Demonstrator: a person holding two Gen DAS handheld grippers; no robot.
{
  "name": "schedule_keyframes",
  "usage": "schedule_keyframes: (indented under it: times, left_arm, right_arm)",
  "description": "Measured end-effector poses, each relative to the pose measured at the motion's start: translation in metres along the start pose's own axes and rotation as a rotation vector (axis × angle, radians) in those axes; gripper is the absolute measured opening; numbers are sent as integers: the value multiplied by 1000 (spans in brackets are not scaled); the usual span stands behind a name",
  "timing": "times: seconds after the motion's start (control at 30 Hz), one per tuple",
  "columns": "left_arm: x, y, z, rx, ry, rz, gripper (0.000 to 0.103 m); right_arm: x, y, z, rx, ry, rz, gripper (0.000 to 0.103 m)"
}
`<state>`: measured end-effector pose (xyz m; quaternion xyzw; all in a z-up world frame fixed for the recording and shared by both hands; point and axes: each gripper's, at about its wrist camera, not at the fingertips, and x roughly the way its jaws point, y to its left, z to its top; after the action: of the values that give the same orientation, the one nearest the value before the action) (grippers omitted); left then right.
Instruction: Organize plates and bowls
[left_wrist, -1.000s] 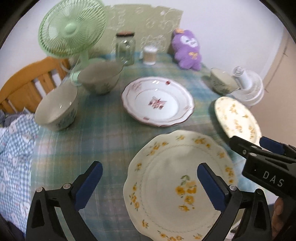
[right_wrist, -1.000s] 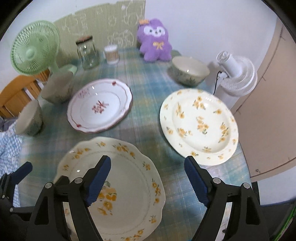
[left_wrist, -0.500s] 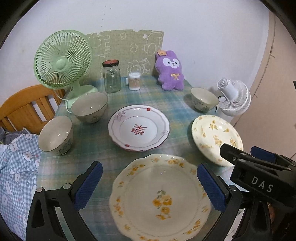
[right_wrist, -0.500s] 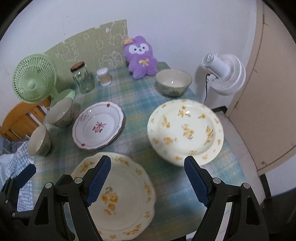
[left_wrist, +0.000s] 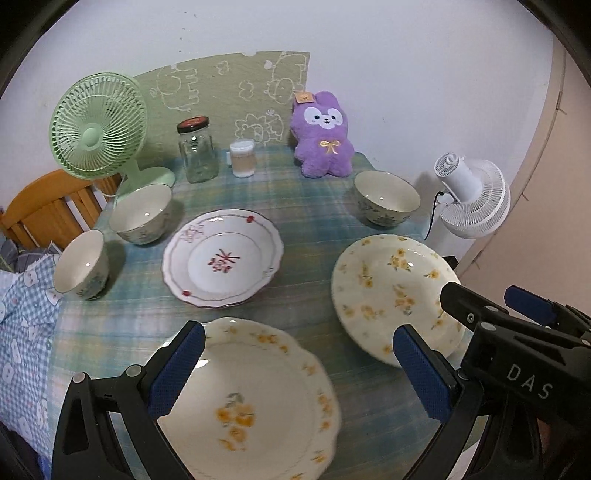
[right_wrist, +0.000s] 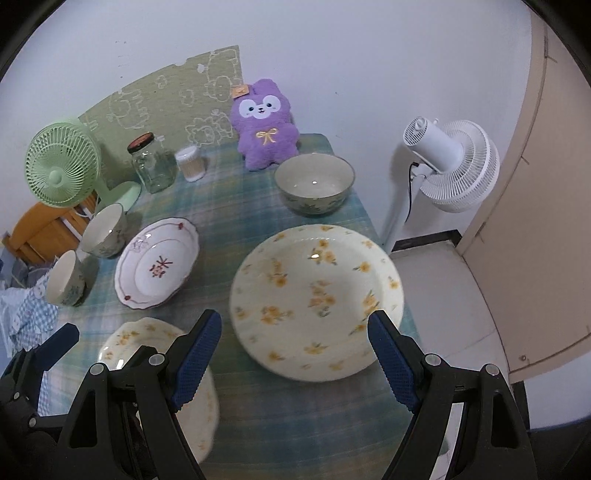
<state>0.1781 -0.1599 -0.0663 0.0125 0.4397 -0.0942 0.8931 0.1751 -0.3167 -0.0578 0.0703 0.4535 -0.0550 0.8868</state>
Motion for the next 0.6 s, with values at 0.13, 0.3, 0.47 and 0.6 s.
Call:
schedule_keyframes:
  times: [0.13, 0.3, 0.47, 0.6]
  left_arm:
    - [11, -20, 6, -25, 4, 17, 102]
    - [29, -46, 14, -57, 17, 29, 101]
    - [46, -65, 21, -83, 32, 46, 101]
    - [62, -74, 24, -101, 60, 69, 100]
  right_arm:
    - [9, -20, 11, -29, -12, 9, 84]
    - [20, -43, 23, -57, -18, 20, 84]
    - [39, -63, 34, -76, -1, 34, 84]
    - [56, -74, 39, -84, 24, 46, 84]
